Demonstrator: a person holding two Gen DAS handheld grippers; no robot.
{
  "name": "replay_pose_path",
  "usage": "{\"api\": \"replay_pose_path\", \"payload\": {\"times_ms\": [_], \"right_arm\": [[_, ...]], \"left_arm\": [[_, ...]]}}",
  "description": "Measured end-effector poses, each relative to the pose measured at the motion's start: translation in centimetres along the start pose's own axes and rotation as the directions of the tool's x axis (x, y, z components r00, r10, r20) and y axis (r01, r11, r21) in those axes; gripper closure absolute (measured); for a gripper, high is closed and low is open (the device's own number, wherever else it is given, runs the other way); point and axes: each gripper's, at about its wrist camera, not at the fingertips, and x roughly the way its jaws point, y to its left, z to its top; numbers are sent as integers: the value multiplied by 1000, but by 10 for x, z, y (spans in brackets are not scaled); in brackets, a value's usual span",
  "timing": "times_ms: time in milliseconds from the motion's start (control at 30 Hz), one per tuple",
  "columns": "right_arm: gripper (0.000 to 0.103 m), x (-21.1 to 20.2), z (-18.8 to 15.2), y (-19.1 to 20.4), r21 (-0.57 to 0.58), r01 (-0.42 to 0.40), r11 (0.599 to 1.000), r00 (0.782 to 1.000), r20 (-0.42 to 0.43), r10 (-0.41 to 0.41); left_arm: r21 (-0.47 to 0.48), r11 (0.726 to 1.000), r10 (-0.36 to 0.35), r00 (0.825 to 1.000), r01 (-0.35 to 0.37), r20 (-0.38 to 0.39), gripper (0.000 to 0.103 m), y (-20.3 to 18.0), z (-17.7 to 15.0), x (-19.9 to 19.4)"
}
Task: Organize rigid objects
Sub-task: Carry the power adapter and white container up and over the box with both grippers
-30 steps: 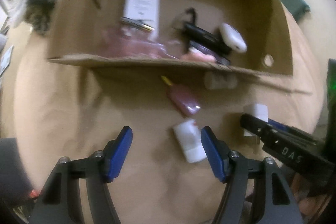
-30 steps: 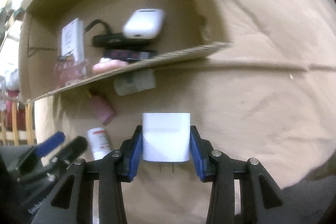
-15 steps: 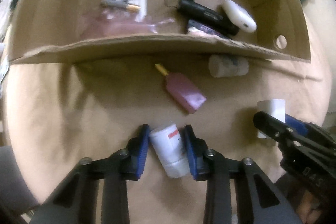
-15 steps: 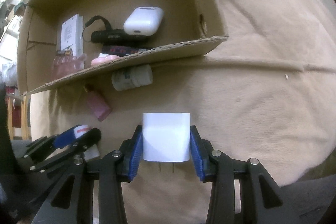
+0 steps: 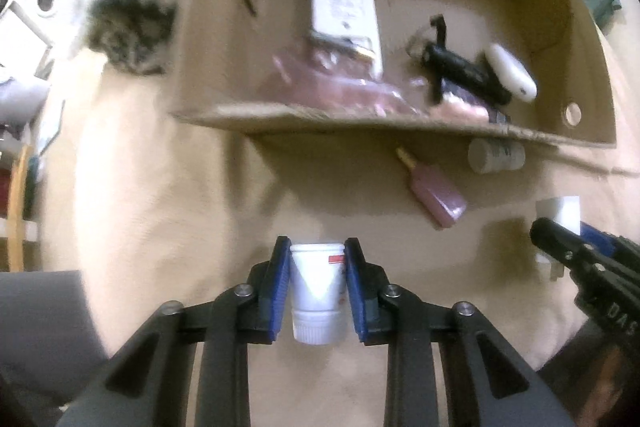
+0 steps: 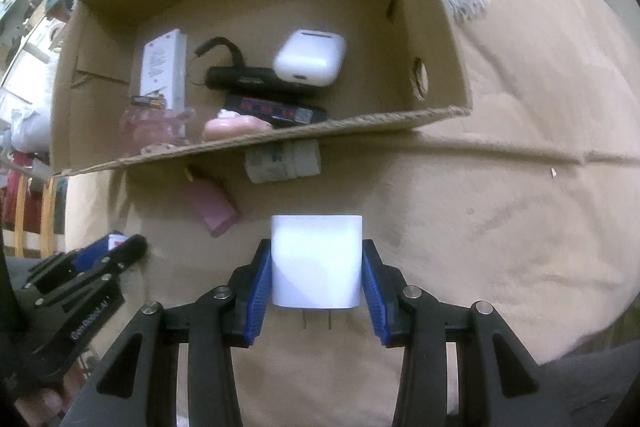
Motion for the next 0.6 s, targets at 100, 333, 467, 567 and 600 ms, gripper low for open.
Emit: {"api": "replay_pose_path", "payload": {"times_ms": [100,333,467,567,600], "right_arm": [[59,-6,0,7,-8,-36,999,999,9,36],[59,-34,3,22,-55,-86,995,992,93,91],[59,-58,7,25,-93,-110,990,971,203,127],[59,-73,13,33,-118,-106,987,950,281,135],[59,-76,14,34,-124,-103,987,943,302,137]], "left_arm": [[4,1000,25,998,-25,63,79,8,3,-17],[-8,999,49,979,-48,196,79,3,10,-49],[-2,998,63,960,-65,271,79,-5,1,-66],[-16,998,55,949,-52,310,79,-1,8,-73],[-19,999,52,946,-49,320,79,-2,10,-74]]}}
